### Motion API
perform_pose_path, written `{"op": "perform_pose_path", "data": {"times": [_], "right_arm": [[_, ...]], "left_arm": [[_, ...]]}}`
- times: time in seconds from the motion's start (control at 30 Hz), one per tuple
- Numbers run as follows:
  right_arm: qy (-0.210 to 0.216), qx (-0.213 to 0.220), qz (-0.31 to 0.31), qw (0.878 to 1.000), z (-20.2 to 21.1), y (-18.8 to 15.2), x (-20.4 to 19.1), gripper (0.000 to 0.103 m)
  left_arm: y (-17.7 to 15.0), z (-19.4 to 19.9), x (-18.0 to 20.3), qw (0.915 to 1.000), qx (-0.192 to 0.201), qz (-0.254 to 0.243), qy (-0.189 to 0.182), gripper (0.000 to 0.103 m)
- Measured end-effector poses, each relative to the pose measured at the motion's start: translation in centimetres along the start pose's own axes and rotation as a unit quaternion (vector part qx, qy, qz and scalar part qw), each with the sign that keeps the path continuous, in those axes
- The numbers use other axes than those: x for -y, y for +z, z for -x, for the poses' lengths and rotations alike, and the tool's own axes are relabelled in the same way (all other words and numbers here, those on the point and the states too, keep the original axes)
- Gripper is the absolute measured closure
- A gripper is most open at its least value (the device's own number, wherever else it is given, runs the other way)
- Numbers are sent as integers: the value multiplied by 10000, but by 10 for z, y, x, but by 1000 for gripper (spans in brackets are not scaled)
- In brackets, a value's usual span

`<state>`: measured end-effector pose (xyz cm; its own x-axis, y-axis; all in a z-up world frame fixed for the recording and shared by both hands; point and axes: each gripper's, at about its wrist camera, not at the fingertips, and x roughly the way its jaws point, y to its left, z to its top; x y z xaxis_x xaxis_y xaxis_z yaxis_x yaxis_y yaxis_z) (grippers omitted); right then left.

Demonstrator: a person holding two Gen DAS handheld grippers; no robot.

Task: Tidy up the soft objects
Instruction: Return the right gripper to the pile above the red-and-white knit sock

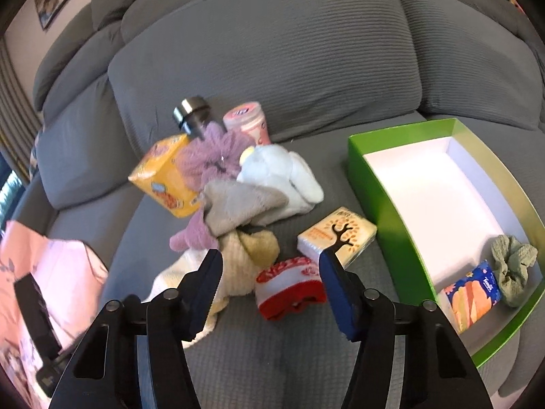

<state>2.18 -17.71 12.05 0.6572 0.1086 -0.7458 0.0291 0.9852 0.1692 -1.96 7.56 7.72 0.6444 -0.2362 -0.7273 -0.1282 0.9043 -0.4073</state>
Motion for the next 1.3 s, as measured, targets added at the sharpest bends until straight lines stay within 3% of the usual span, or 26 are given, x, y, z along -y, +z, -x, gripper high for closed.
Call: {"op": "perform_pose_path", "data": {"times": [0.13,0.4,0.53,0.6,1.2,1.27,1.3], "right_arm": [[-8,-243,-28,9997,-10,-3,0,42],[-152,-572,-9,9982,-25,-7,0,42],[-376,-723,135,9966,-35,-11,-1,28],[-476,-734,128,9961,-40,-12,1,27],[-388,-927,-325,9944,-76,-16,20,27],[-440,-1060,-300,9929,-85,-20,20,31],[-349,-1118,-300,9927,-89,-22,20,38]], "left_arm": [[0,0,0,9999,50,-52,98,37],[0,1,-3,9999,-39,122,-85,38],[0,0,-5,9994,-187,193,-207,38],[0,-2,-4,9992,-253,207,-233,38],[-9,-14,8,9985,-525,-124,-80,38],[-9,-15,9,9984,-532,-190,-36,38],[-9,-15,9,9984,-526,-212,-17,38]]}}
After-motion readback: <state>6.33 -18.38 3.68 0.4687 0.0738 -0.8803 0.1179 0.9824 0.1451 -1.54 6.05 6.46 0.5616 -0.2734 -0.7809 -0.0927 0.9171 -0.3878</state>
